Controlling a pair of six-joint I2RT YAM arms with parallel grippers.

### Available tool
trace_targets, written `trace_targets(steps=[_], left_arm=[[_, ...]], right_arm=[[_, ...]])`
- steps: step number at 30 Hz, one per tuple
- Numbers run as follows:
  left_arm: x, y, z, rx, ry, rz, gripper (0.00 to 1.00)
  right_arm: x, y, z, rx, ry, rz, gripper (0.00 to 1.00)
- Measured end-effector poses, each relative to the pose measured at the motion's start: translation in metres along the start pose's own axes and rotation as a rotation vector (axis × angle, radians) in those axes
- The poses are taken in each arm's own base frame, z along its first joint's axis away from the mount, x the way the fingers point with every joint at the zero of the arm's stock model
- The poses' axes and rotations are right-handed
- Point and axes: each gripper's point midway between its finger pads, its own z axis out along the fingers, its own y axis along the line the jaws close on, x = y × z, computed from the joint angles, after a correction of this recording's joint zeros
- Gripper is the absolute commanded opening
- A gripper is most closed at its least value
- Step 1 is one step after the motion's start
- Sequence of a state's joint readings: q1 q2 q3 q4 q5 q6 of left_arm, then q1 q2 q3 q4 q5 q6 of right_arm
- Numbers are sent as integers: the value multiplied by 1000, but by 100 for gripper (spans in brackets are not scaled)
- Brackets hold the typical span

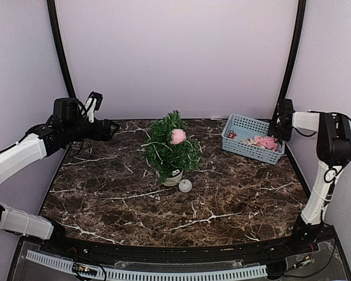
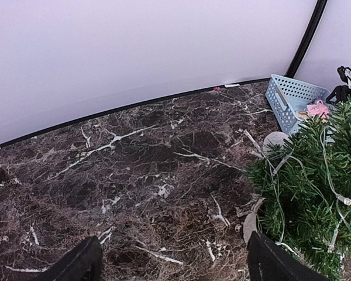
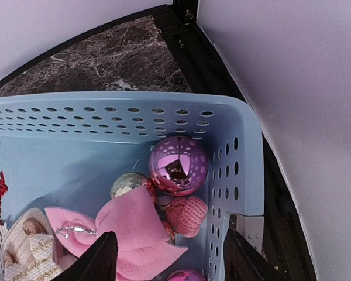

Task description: Decorate the small christmas tree

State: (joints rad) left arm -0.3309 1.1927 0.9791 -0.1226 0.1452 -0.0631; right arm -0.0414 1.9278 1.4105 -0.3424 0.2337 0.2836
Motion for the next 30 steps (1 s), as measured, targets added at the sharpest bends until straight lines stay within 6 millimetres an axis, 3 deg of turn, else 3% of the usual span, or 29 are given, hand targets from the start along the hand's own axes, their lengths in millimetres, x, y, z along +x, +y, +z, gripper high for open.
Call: trace_targets(steps=[8,13,17,19,24,30], left_arm=[[5,1,4,0,18,-3,88],[7,1,5,-1,26,-4,88],[7,1,5,-2,26,-4,88],[7,1,5,-2,26,-4,88],[7,1,5,-2,26,-4,88],[7,1,5,-2,26,-4,87]], right_arm=[[1,12,23,-64,33,-32,59],[13,14,40,-61,70,-56,43],[16,16,39,-79,76,-59,22],[19,16,37,-84,78,-53,16],[14,13,15,-95,47,-33,0],[-38,13,-47,-137,-128,-1,0]])
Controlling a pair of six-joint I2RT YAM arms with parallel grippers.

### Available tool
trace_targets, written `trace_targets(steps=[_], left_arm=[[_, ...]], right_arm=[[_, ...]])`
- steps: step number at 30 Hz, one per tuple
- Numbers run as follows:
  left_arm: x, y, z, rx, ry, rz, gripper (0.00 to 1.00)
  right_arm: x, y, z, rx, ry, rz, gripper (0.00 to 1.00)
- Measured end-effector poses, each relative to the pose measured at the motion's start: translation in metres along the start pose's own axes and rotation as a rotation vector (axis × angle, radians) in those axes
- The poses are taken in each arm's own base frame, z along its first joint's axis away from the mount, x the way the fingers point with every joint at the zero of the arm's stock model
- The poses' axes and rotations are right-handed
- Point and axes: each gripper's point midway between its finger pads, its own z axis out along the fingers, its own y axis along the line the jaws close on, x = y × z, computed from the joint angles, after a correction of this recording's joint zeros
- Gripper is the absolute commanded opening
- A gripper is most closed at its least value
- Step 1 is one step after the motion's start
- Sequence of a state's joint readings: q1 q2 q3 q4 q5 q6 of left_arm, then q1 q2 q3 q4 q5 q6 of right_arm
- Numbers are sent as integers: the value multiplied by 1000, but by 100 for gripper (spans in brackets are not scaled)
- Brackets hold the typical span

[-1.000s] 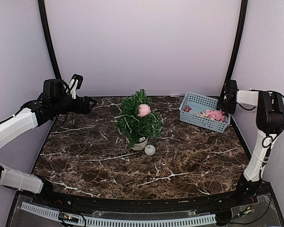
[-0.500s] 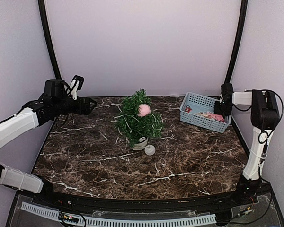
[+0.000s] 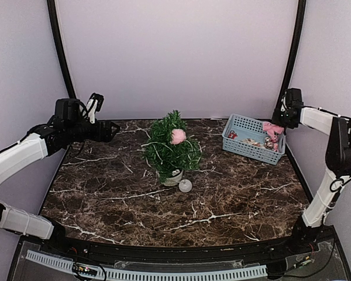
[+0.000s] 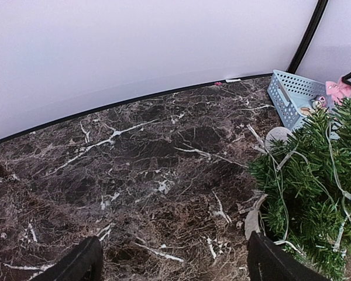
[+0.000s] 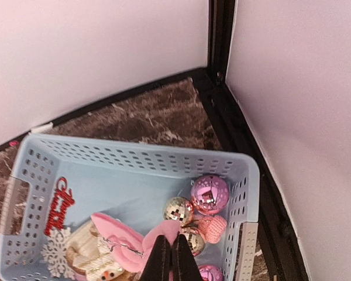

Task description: Decorate the small christmas tree

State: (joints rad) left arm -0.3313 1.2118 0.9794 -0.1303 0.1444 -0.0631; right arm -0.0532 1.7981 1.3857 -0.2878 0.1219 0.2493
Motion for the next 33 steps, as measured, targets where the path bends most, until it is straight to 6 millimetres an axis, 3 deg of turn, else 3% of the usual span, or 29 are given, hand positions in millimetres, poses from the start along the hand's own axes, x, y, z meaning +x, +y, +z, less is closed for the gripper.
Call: trace_targets(steps=[3,6,12,16,20,27,31,33], left_arm=[[0,0,0,0,-1,0,87],[-1,0,-1,2,-5,1,87],[-14,-12,-15,55,-60,20,87],[-27,-29,-30,138,-129,48,86],[-37,-51,-45,223,-196,79,86],[-43,-131,-62,459,-238,158,86],[-52,-184,-69,607,-238,195,86],[-59,-205,-74,667,-239,193,86]], right_arm=[[-28,6,-33,-43,-104,11,0],[-43,14,-61,-105,-179,20,0],[-43,44,-118,-316,-267,14,0],[-40,89,-166,-528,-309,-32,0],[-20,153,-232,-840,-318,-125,0],[34,233,-351,-1383,-234,-302,0],[74,265,-393,-1598,-123,-395,0],[93,277,-404,-1662,-69,-426,0]])
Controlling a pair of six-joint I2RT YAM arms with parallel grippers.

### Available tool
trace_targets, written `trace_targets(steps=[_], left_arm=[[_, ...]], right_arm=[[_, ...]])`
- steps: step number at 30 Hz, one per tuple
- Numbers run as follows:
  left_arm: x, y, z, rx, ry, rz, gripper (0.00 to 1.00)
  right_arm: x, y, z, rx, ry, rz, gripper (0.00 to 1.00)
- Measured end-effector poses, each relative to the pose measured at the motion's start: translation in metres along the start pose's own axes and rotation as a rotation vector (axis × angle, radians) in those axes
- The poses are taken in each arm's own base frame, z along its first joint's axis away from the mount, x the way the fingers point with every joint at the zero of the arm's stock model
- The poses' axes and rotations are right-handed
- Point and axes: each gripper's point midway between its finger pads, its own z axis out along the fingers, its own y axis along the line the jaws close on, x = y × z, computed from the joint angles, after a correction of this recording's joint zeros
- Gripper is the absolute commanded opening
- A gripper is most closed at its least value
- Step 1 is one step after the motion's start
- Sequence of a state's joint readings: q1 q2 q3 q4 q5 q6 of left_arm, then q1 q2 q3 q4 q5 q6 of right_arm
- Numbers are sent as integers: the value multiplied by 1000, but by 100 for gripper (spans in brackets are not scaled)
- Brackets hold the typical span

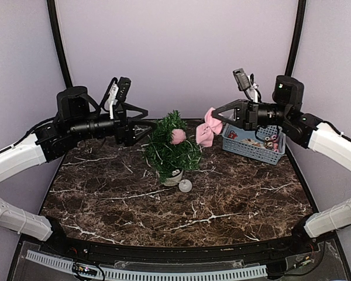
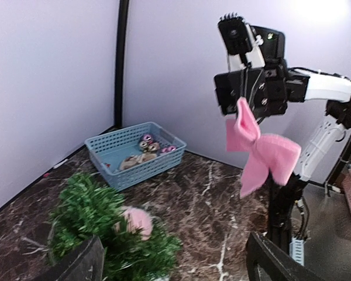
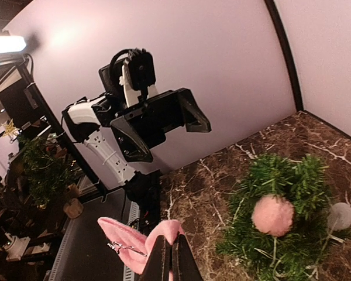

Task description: Decorate the small christmas tree

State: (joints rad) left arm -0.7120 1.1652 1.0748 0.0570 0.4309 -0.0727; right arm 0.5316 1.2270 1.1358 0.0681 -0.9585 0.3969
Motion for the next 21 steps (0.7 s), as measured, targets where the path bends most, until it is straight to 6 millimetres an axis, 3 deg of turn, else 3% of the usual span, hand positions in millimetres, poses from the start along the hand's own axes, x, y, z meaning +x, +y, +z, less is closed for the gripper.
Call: trace_targets(steps=[5,9,13,21], left_arm=[[-15,-28,12,109,-37,-62,82],[-16,-39,20,156,-25,-115,80],[-16,-48,33,201,2,-188,81],[5,-55,52,236,103,-313,81]], right_arm=[[24,26,34,-163,87,24,0],[29,34,55,-224,128,15,0],[26,37,68,-207,143,-34,0],[26,28,86,-130,183,-96,0]])
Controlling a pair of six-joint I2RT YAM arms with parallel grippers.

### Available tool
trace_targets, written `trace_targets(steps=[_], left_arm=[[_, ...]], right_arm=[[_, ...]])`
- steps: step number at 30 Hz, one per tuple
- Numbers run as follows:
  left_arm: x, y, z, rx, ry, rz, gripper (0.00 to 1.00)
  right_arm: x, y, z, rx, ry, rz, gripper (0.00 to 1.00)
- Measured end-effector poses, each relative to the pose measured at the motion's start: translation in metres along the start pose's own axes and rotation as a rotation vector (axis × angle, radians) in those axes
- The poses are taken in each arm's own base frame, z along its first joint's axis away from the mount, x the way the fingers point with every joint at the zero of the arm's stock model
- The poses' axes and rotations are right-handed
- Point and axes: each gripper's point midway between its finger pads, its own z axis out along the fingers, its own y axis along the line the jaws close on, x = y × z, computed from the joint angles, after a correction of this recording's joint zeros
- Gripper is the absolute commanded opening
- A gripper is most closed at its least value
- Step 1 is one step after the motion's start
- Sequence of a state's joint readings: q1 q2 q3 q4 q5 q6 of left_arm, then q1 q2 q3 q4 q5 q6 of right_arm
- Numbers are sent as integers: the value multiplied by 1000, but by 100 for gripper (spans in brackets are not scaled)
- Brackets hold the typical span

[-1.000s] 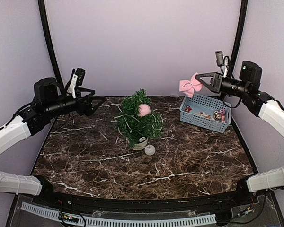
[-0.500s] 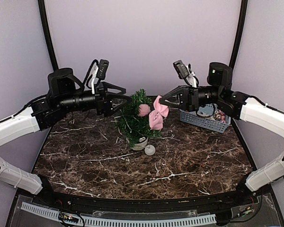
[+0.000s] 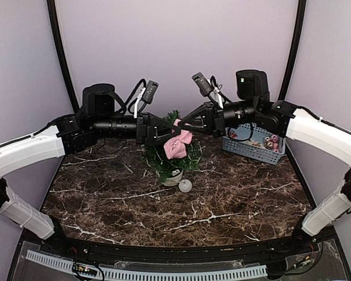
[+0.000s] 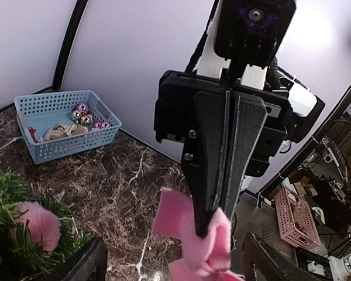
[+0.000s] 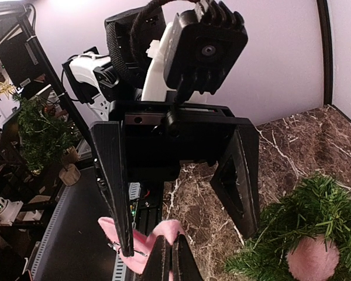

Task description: Decorate the small christmas tree

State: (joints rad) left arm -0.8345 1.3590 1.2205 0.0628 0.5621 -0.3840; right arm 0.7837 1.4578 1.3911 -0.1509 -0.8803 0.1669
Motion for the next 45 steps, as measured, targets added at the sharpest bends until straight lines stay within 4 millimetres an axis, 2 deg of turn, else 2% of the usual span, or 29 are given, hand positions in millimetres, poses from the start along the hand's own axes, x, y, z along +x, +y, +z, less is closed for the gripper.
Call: trace_targets(steps=[7,17,23,33,34,35,38,40,42,45], left_arm=[[7,0,3,14,28,-41,64],[16,7,3,-22,58,-61,54],[18,9,3,-31,65,-66,43],[21,13,7,-34,75,-70,4],[22,14,7,-35,76,-72,2],[22,14,7,-35,76,-71,0],[19,14,8,-36,65,-67,0],[17,16,7,-49,54,-66,0],[13,19,6,-78,34,-71,0],[4,27,-3,-153,-19,-97,0]], right_arm=[[12,-17,6,74,54,10,0],[9,-21,5,110,56,2,0],[9,-21,5,111,58,-3,0],[14,-23,5,113,72,7,0],[14,-23,5,113,73,8,4],[14,-23,5,113,75,10,15],[14,-25,5,126,76,5,61],[14,-30,4,155,74,8,80],[12,-38,1,214,64,-5,90],[10,-46,-13,339,32,-44,92]])
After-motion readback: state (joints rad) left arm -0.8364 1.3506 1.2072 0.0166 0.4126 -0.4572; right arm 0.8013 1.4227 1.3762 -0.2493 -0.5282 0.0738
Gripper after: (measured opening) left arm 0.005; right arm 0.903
